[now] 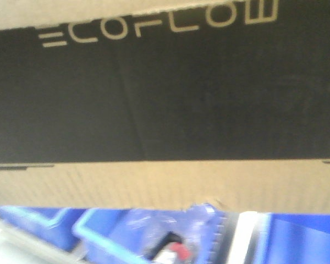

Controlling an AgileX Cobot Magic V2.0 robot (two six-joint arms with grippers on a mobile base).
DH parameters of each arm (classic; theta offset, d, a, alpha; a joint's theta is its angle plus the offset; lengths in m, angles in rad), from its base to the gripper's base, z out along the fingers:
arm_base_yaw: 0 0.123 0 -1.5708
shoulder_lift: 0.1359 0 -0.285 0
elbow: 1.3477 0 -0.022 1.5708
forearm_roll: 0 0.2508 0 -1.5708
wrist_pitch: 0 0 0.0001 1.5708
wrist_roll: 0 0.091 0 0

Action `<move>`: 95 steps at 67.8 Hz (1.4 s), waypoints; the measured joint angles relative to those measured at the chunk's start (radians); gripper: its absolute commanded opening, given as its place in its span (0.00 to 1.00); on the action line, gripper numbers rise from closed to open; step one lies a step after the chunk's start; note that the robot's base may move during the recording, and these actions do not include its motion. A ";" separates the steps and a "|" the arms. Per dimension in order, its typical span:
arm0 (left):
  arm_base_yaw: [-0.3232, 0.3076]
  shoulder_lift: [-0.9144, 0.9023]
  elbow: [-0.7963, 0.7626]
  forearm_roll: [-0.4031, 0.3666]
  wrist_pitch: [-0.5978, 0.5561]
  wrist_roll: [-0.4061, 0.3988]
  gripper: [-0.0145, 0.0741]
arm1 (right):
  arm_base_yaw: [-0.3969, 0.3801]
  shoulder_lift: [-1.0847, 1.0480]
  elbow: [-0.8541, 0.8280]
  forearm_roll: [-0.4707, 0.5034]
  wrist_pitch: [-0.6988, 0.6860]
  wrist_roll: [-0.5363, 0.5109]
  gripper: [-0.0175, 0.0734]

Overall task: Grab box from left shelf to table start
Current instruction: 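Lift the box with both grippers and pull it off the shelf, then hold the box with both grippers while the base turns away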

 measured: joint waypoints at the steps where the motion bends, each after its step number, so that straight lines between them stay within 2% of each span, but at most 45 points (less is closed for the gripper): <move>1: 0.000 -0.003 0.000 0.000 -0.002 0.000 0.06 | 0.000 0.000 0.000 0.000 0.000 0.000 0.26; 26: 0.000 -0.175 0.000 0.073 -0.057 -0.006 0.06 | 0.000 -0.002 0.000 0.057 0.000 -0.014 0.26; 42: 0.000 -0.245 0.052 0.084 -0.107 -0.012 0.06 | 0.002 -0.002 0.000 0.074 0.000 -0.014 0.26; 62: 0.000 -0.253 0.161 0.084 -0.230 -0.013 0.06 | 0.002 -0.002 0.000 0.058 0.000 -0.014 0.26; 80: 0.000 -0.253 0.172 0.101 -0.370 -0.004 0.06 | 0.002 -0.002 0.000 0.051 0.000 -0.014 0.26; 95: 0.000 -0.253 0.172 0.103 -0.387 0.003 0.06 | 0.002 -0.002 0.000 0.051 0.000 -0.014 0.26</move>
